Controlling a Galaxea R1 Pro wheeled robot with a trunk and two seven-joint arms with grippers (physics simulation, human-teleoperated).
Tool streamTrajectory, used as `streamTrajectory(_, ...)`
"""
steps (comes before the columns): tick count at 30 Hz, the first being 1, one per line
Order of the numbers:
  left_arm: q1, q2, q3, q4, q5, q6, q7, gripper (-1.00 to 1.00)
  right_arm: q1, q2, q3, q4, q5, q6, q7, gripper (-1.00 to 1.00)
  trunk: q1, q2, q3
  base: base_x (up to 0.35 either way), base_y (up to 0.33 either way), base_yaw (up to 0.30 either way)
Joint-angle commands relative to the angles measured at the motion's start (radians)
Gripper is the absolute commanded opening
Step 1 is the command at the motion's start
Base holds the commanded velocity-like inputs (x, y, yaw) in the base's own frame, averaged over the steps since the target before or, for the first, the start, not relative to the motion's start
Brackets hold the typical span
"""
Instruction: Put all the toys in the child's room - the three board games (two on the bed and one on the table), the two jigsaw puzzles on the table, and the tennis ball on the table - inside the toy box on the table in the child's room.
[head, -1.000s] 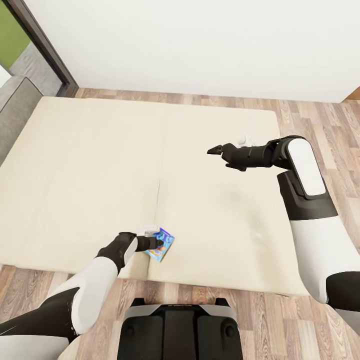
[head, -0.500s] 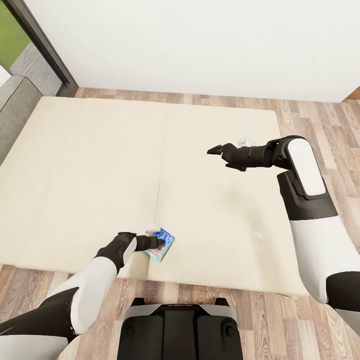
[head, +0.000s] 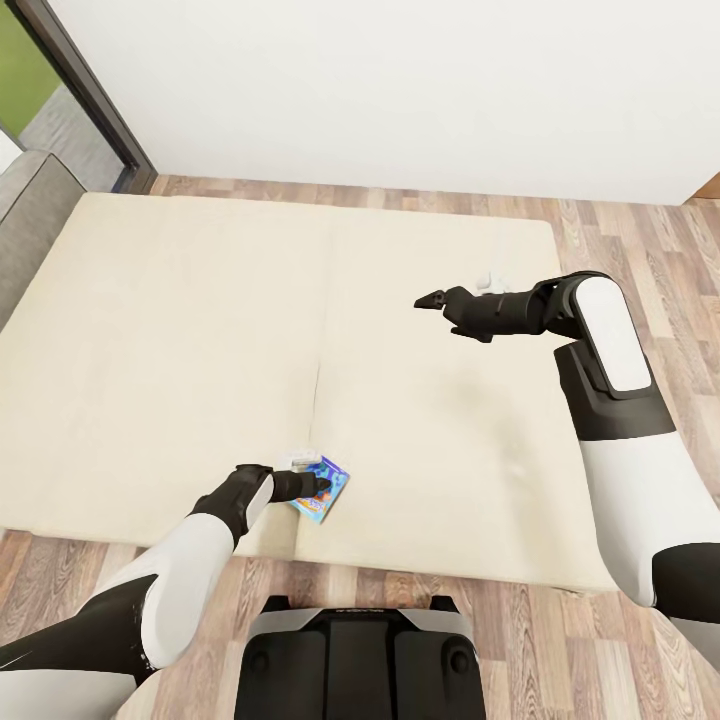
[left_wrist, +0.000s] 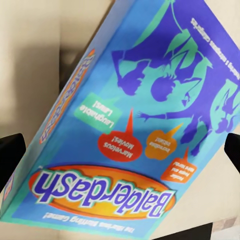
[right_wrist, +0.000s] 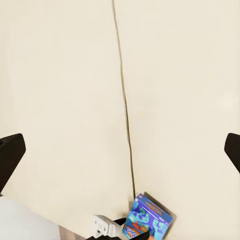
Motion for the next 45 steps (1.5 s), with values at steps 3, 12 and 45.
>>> streamTrajectory(3,0.000,-0.001,0.008,-0.002,-0.010,0.006,-0.006,1.00,-0.001,-0.001,0.001,-0.001,-0.010,0.001,-0.010,1.00,0.001,-0.002,-0.001,0.000,0.000,0.000)
streamTrajectory(12,0.000,-0.001,0.008,-0.002,-0.010,0.006,-0.007,1.00,-0.001,-0.001,0.001,-0.001,-0.010,0.001,-0.010,1.00,0.001,-0.002,-0.001,0.000,0.000,0.000)
streamTrajectory(45,0.000,-0.001,0.007,-0.002,-0.010,0.004,-0.006,1.00,-0.001,-0.002,0.001,-0.001,-0.011,0.001,-0.010,1.00,0.001,-0.002,-0.020,0.000,-0.009,0.000)
